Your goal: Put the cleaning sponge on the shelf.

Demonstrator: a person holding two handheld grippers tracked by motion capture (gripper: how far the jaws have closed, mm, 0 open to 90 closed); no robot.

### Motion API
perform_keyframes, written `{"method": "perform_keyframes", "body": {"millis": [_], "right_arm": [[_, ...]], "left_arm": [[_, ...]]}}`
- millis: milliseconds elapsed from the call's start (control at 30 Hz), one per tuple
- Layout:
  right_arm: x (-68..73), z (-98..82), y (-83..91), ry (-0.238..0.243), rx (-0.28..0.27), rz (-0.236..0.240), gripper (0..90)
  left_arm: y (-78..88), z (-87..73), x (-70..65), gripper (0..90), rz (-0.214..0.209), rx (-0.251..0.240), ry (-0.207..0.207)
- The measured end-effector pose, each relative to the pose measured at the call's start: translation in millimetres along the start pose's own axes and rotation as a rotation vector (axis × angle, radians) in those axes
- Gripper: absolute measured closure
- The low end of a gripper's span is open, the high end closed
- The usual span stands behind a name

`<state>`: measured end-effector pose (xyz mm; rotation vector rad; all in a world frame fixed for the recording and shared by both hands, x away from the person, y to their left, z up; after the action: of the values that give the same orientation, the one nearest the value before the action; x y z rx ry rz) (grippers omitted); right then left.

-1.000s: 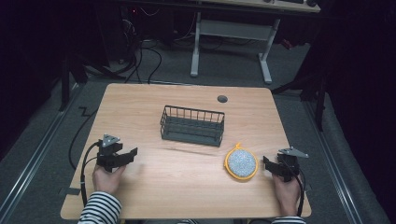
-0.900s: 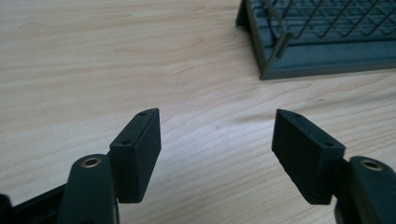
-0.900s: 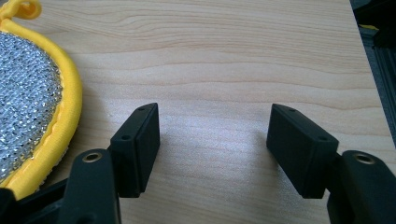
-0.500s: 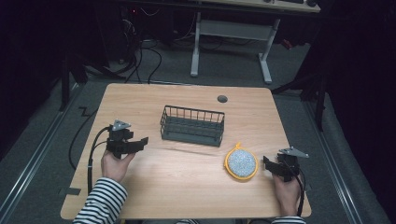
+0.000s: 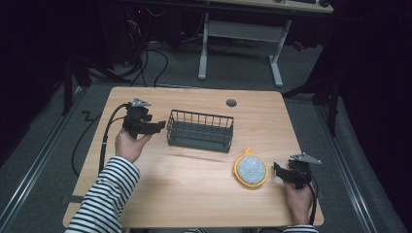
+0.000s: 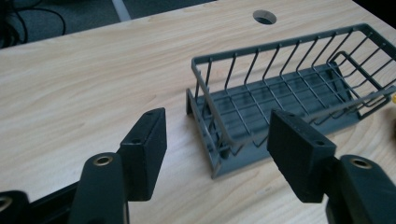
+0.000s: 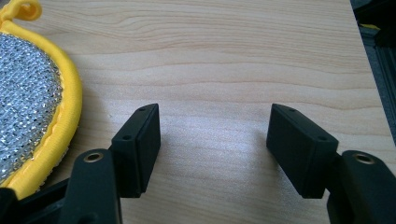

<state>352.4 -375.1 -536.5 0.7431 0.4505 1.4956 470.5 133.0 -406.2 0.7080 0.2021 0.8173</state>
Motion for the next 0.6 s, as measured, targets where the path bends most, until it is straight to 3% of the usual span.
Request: {"method": "perform_keyframes", "body": {"millis": [267,600], "right_arm": [[0.0,-0.1,0.0,-0.003,0.0,0.002,35.2],[0.2,-0.1,0.1,-0.002,0.001,-0.001,35.2]], "left_arm": [[-31.9,17.1,-1.6,43.3,-0.026,0.072,-0.037],[-53.4,13.9,0.1,50.3,-0.03,0.125,-0.035]]}}
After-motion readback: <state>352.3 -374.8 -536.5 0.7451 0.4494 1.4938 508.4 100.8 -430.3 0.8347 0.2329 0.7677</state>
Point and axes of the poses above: each handheld gripper's, and its own axes: y roughly backward along the jaws, z roughly out of its top, x roughly to its left, the point moved 1 cm from there along -y, roughly forward along the jaws, and after that the axes turned 15 degrees about -y, right-handed, at the moved point
